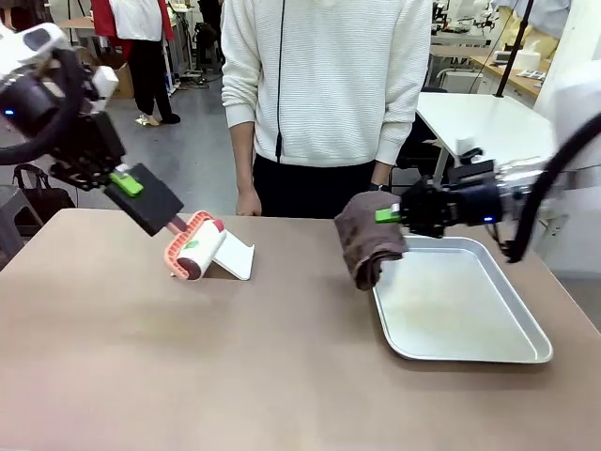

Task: Clean the surface of the table.
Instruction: Return the Lint Roller and towel to their original positions.

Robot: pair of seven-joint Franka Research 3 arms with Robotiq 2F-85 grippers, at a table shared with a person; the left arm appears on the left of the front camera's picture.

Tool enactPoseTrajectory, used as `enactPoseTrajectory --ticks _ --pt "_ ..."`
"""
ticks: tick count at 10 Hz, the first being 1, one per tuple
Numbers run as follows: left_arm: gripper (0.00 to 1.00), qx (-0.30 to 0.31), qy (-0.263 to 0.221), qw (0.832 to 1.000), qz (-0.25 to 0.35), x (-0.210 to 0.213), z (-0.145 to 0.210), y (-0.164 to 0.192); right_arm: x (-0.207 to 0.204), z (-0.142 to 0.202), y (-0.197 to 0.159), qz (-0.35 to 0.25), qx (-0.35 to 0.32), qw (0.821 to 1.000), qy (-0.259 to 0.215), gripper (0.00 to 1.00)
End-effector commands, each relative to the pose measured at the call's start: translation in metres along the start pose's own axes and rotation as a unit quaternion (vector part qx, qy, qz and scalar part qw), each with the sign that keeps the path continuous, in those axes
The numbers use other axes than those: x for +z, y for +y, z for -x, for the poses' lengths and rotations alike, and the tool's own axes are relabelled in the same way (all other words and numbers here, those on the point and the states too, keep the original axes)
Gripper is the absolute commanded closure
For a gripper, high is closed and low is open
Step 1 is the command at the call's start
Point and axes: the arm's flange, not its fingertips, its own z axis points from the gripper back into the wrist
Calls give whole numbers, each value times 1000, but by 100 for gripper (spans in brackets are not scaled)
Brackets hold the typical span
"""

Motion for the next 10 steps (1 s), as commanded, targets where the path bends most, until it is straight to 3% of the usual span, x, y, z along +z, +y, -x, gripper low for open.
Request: enactPoseTrajectory --ticks 1,3,4,5,10 --pt "78 20 -54 997 -55 -7 -27 -3 -33 -23 -15 -17 18 999 -42 93" --pt "78 18 -99 994 -53 -23 -45 1 -35 -21 -37 -43 -34 998 -36 93" --pt "78 31 -117 992 -36 -23 -46 11 -13 -24 -43 -60 -67 995 -37 93" --pt "78 4 -72 996 -50 -18 -44 -1 -38 -18 -30 -13 -20 1000 -18 93" --pt "78 7 -77 996 -50 -23 -47 1 -37 -18 -33 -24 -29 999 -15 93"
